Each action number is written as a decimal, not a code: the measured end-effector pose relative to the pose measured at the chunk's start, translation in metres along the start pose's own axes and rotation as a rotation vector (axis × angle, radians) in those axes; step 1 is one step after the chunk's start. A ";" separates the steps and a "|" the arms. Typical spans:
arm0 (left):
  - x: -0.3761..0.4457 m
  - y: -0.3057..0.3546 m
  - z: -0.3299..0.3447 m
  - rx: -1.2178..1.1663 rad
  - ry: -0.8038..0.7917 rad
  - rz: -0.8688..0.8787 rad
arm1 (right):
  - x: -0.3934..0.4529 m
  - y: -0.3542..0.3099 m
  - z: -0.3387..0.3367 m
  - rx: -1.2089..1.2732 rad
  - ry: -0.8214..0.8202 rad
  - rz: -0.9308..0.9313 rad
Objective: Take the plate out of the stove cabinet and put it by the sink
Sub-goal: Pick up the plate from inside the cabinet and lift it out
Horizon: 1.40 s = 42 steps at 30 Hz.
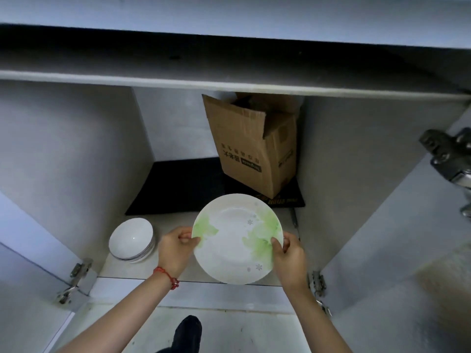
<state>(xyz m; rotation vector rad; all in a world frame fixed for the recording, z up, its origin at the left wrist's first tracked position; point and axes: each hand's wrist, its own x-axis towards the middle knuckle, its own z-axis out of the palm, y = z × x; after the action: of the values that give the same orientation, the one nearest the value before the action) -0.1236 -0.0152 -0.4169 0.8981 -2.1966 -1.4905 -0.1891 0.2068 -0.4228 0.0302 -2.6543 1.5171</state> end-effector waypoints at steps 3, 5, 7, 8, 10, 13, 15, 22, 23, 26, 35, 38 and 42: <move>-0.006 0.009 -0.002 -0.016 -0.026 -0.031 | -0.008 -0.011 -0.012 -0.016 0.009 0.012; -0.014 0.020 -0.004 0.000 -0.049 -0.054 | -0.014 -0.020 -0.024 -0.030 0.018 0.033; -0.022 0.030 -0.009 -0.006 -0.078 -0.082 | -0.022 -0.030 -0.037 -0.043 0.018 0.058; -0.027 0.036 -0.013 -0.003 -0.089 -0.093 | -0.025 -0.034 -0.043 -0.044 0.015 0.063; -0.036 0.049 -0.019 0.021 -0.097 -0.099 | -0.033 -0.045 -0.054 -0.044 0.018 0.079; -0.053 0.070 -0.029 0.073 -0.087 -0.077 | -0.046 -0.061 -0.070 -0.042 0.015 0.113; -0.066 0.086 -0.038 0.087 -0.095 -0.071 | -0.055 -0.072 -0.083 -0.036 0.009 0.134; -0.118 0.149 -0.081 0.085 -0.125 -0.179 | -0.089 -0.125 -0.140 -0.059 -0.030 0.171; -0.127 0.158 -0.088 0.082 -0.128 -0.192 | -0.095 -0.134 -0.148 -0.063 -0.034 0.182; -0.157 0.185 -0.110 0.079 -0.112 -0.223 | -0.116 -0.160 -0.175 -0.051 -0.052 0.230; -0.227 0.252 -0.166 0.106 -0.079 -0.249 | -0.168 -0.232 -0.247 -0.016 -0.141 0.322; -0.239 0.277 -0.180 0.094 -0.080 -0.247 | -0.178 -0.253 -0.266 -0.044 -0.110 0.345; -0.248 0.311 -0.193 0.074 -0.105 -0.204 | -0.188 -0.277 -0.288 -0.041 -0.071 0.370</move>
<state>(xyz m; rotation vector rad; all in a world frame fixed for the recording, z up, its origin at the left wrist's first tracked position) 0.0787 0.0918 -0.0382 1.1223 -2.3069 -1.5888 0.0329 0.3093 -0.0544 -0.4415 -2.8671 1.5783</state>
